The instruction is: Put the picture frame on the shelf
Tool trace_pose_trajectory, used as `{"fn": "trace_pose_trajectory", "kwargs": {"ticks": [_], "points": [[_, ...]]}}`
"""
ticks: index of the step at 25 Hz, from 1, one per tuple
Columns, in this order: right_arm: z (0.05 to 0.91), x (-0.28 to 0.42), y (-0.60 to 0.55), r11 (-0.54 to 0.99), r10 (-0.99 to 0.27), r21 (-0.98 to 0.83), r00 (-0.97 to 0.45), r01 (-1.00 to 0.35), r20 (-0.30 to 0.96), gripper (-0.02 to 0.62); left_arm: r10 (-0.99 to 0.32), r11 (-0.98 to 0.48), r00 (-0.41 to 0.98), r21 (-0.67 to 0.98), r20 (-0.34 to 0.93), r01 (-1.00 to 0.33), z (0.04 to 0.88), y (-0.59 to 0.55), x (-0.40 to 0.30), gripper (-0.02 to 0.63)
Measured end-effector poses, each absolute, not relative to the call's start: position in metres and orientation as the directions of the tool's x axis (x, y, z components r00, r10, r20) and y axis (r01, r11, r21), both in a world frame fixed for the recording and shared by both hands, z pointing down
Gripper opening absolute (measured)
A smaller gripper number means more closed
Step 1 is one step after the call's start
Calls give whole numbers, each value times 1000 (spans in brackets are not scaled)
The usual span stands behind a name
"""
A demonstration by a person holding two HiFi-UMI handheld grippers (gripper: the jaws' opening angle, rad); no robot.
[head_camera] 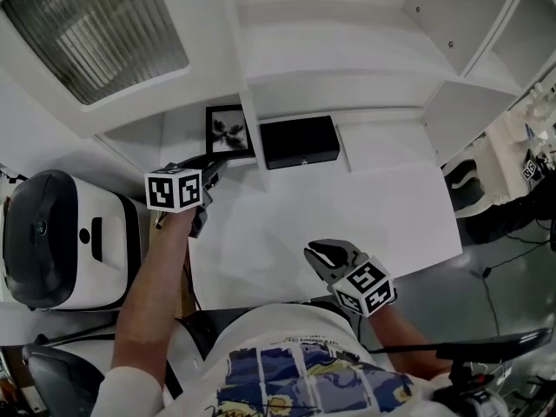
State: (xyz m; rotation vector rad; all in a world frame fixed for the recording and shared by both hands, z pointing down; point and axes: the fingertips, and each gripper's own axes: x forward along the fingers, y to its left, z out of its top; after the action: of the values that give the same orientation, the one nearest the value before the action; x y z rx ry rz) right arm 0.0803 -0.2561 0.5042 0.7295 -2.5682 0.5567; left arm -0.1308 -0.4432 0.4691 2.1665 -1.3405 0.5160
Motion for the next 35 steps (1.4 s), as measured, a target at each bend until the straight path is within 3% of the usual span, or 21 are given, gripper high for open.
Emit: {"fn": "trace_pose_trajectory", "kwargs": {"ticks": [5,10,23,35], "points": [[506,90,-255,788,-387,-267,-784,-554,485,71,-710,-390,308,10,633,-921,477,-442,-132,189],[509,99,-254,797,-366,-279,-796,-536,483,71,-717,-449,180,-250,673,-858,476,-444,-131,212],[517,126,-251,815,-327,-301,-822,-495,466,71,-649,-498,2,-422,761,-758,493,-434,-138,213],[530,142,-240,809,-301,-341,-835,-479,460,71,-621,-631,-247,-662,744,-405,510,-428,-150,215]]}}
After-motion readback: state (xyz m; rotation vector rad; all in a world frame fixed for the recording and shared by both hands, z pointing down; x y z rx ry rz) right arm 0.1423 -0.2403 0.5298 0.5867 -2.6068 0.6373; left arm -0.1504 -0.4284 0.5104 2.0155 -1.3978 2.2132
